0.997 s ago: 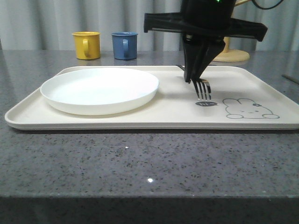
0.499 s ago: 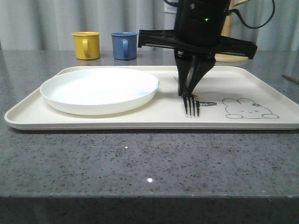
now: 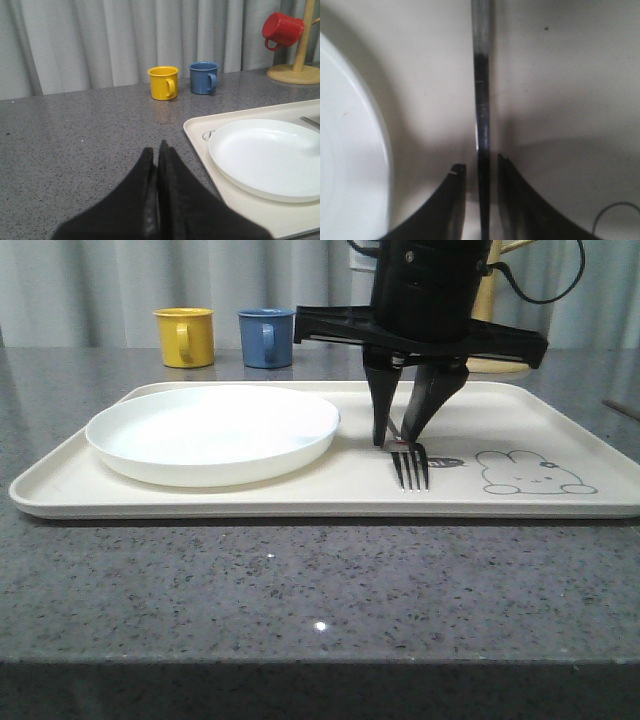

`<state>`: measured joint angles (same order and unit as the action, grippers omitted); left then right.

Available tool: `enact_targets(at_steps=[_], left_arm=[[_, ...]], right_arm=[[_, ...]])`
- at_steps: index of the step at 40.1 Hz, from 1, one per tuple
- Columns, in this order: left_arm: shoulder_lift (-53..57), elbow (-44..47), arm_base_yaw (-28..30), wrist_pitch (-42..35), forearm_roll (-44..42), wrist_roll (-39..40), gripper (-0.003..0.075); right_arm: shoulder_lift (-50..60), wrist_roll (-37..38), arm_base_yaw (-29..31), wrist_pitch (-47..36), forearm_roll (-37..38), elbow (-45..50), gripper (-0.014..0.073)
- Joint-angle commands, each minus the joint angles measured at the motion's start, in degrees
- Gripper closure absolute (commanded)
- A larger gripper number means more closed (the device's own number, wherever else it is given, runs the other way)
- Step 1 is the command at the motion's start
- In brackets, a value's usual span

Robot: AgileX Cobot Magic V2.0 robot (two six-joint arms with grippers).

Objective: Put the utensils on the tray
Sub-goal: 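Open the right gripper and lift it away from the fork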

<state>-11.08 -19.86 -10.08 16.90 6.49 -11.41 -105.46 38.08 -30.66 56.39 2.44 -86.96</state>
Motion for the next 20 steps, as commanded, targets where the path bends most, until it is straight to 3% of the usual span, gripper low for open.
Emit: enact_targets(at_steps=[1, 11, 20], left_arm=[[-0.6, -1.6, -0.3, -4.4, 0.6, 0.0, 0.0738], [-0.6, -1.6, -0.3, -4.4, 0.6, 0.0, 0.0738], [-0.6, -1.6, -0.3, -4.4, 0.6, 0.0, 0.0738]], right_arm=[[2.7, -0.1, 0.0, -0.9, 1.1, -1.8, 0.0309], [7.5, -0.4, 1.2, 1.3, 6.8, -1.8, 0.0254], [12.7, -10.9, 8.1, 6.7, 7.0, -1.8, 0.0254]])
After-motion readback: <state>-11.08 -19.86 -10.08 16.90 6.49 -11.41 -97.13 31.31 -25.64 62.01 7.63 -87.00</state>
